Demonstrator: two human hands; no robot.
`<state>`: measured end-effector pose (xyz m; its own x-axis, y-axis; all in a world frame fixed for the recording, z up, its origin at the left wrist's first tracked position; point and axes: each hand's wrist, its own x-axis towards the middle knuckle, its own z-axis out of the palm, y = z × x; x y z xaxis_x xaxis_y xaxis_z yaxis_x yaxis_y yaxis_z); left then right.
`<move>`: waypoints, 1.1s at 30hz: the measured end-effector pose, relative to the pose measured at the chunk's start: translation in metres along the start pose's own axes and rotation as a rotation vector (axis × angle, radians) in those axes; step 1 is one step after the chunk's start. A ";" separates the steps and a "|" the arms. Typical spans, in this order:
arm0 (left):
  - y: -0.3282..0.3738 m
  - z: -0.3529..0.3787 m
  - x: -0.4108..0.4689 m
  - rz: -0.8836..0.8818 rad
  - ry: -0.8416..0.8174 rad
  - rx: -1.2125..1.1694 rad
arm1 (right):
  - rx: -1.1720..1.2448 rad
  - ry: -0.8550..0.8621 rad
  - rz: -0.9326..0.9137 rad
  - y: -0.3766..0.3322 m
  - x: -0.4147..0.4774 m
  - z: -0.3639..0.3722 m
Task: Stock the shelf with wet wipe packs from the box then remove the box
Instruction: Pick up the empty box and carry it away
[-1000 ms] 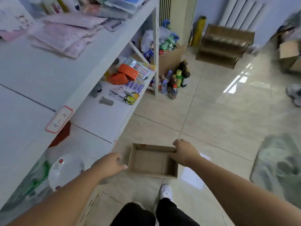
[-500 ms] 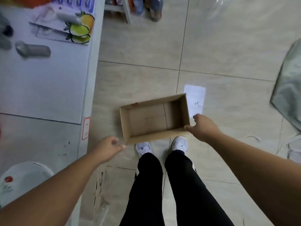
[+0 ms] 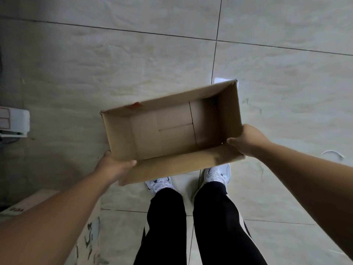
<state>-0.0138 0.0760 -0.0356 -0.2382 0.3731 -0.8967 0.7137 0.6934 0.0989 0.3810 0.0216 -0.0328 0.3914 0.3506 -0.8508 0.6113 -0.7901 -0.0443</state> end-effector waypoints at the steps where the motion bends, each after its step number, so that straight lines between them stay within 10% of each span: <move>1: -0.003 0.002 0.006 -0.009 0.056 -0.033 | 0.025 0.022 0.008 0.005 0.006 0.005; 12: 0.033 -0.030 -0.011 0.096 0.150 -0.017 | 0.109 0.156 -0.017 0.011 -0.016 -0.057; 33: 0.304 -0.224 -0.371 0.695 0.236 0.095 | 0.095 0.401 -0.280 0.008 -0.291 -0.455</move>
<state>0.1439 0.2863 0.4241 0.1615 0.8368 -0.5231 0.8028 0.1969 0.5628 0.5855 0.1419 0.4525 0.4666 0.7067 -0.5319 0.6725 -0.6740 -0.3056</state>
